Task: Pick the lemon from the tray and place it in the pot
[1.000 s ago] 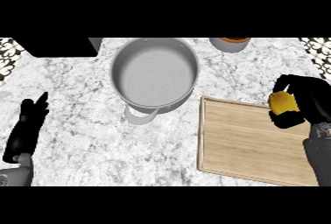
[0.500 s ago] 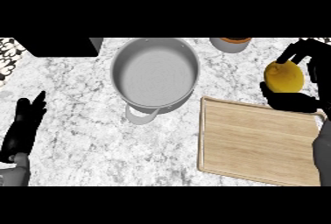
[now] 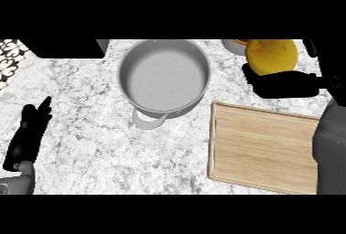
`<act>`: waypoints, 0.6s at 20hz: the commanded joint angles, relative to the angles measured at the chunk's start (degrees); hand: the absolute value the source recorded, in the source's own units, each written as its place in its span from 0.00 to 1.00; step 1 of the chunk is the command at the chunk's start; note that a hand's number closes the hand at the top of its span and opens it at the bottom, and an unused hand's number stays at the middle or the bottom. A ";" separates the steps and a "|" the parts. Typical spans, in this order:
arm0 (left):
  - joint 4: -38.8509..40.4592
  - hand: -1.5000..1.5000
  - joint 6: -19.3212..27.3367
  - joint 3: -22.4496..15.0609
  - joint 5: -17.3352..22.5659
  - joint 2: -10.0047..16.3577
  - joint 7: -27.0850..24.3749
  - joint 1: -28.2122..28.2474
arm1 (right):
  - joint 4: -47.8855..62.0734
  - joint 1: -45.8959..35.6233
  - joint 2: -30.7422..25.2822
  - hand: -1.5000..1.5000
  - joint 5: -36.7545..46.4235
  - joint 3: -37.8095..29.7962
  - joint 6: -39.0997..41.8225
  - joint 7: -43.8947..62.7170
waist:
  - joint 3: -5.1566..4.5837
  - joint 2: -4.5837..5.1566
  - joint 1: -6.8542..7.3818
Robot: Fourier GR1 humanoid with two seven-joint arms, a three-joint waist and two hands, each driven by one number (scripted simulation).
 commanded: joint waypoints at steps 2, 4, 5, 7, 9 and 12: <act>1.24 0.50 -0.12 0.19 -0.27 -0.44 0.33 -1.27 | 8.04 -9.04 5.68 1.00 1.35 3.26 1.26 6.68 | 0.01 0.12 0.08; -3.51 0.50 -2.82 1.24 1.55 1.67 3.73 0.01 | 13.40 -11.44 5.58 1.00 1.37 1.91 0.58 5.67 | 0.04 0.08 0.43; -0.70 0.50 -0.41 -0.07 -0.54 -0.08 0.48 -1.40 | 17.56 -14.34 9.92 1.00 3.91 4.68 -2.61 8.18 | 0.00 0.25 0.73; -0.37 0.50 -0.25 -0.39 -1.01 -0.41 0.89 -1.96 | 23.94 -18.70 9.15 1.00 3.02 2.06 -2.35 7.04 | 0.01 0.27 0.61; 2.63 0.50 -0.71 0.45 -0.84 0.33 0.50 -3.84 | 30.36 -21.33 10.25 1.00 1.83 0.55 -3.62 5.49 | -0.01 0.44 0.65; -1.04 0.50 -1.07 -0.18 -0.24 -0.83 1.97 -1.86 | 34.44 -17.78 12.27 1.00 2.72 3.52 -8.15 3.19 | 0.04 0.26 0.51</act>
